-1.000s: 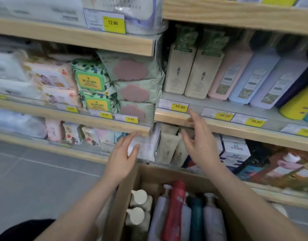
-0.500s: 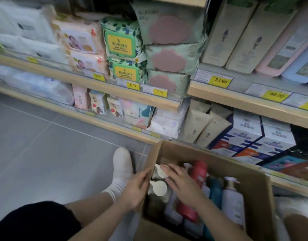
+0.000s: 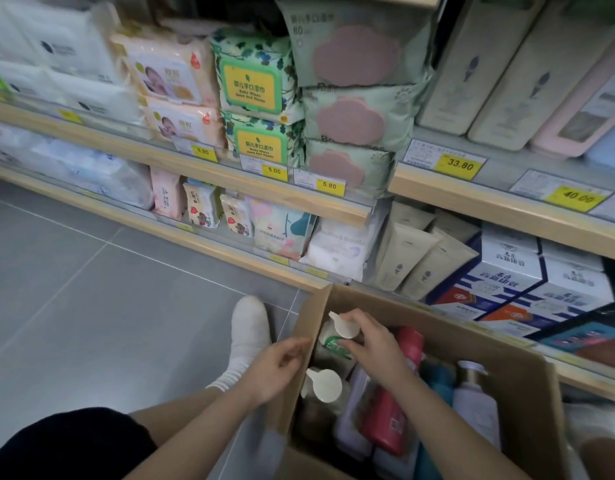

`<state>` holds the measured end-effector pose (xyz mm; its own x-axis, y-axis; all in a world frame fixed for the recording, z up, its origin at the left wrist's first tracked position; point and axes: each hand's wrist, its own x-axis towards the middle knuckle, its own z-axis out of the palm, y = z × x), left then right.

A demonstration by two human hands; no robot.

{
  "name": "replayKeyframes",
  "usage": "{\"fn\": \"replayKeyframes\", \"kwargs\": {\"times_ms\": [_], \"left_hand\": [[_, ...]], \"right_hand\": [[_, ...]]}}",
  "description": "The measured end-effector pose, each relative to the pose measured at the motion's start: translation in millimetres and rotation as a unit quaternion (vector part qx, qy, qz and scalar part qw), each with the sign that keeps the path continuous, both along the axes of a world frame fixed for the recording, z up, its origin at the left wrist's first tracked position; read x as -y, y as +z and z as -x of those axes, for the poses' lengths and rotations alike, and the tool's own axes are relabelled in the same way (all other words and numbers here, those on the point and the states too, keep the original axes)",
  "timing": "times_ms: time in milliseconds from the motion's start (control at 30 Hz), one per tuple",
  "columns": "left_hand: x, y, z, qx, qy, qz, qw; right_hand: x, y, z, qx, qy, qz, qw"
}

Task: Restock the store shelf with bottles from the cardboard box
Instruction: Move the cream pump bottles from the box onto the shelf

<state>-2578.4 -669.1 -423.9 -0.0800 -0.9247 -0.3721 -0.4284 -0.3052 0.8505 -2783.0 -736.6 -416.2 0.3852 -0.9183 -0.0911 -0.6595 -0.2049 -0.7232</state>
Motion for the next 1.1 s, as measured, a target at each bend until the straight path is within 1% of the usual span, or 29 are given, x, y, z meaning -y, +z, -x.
{"fn": "replayKeyframes", "kwargs": {"times_ms": [100,167,233,367,467,533,633,700,833,900,967,1100], "left_hand": [[13.5,15.4,-1.2,-0.008,-0.003,0.01,1.0],[20.0,27.0,2.0,-0.008,-0.012,0.032,0.999],[24.3,38.1,8.6,-0.007,-0.025,0.061,0.998],[33.9,62.5,27.5,-0.058,-0.034,0.136,0.988],[44.2,85.0,31.4,-0.091,-0.004,0.162,0.983],[47.8,97.4,25.5,-0.095,-0.006,0.188,0.978],[44.9,108.1,6.5,-0.077,-0.017,0.2,0.977],[36.7,107.5,-6.9,-0.071,-0.013,0.205,0.976],[16.9,96.4,-29.4,-0.03,0.048,0.209,0.976],[10.3,87.2,-41.8,-0.017,0.088,0.185,0.979],[4.9,75.7,-55.2,0.005,0.117,0.166,0.979],[-2.5,52.0,-67.9,0.041,0.134,0.138,0.98]], "right_hand": [[1.9,23.1,11.2,0.005,-0.023,0.034,0.999],[6.1,52.8,19.3,0.0,-0.019,0.054,0.998],[11.9,89.2,26.8,0.017,-0.011,0.06,0.998],[16.2,152.8,33.1,0.062,0.007,0.083,0.995],[13.2,176.5,29.0,0.1,0.01,0.082,0.992],[9.2,181.4,21.4,0.119,0.008,0.075,0.99],[-1.3,177.5,5.0,0.16,0.02,0.065,0.985],[-8.8,169.6,-6.4,0.168,0.035,0.075,0.982],[-20.7,140.5,-22.5,0.212,0.038,0.036,0.976],[-28.0,116.1,-21.7,0.186,0.034,0.008,0.982],[-36.9,86.2,-15.3,0.138,0.029,-0.014,0.99],[-56.8,29.9,-1.6,0.03,0.046,-0.08,0.995]]}}
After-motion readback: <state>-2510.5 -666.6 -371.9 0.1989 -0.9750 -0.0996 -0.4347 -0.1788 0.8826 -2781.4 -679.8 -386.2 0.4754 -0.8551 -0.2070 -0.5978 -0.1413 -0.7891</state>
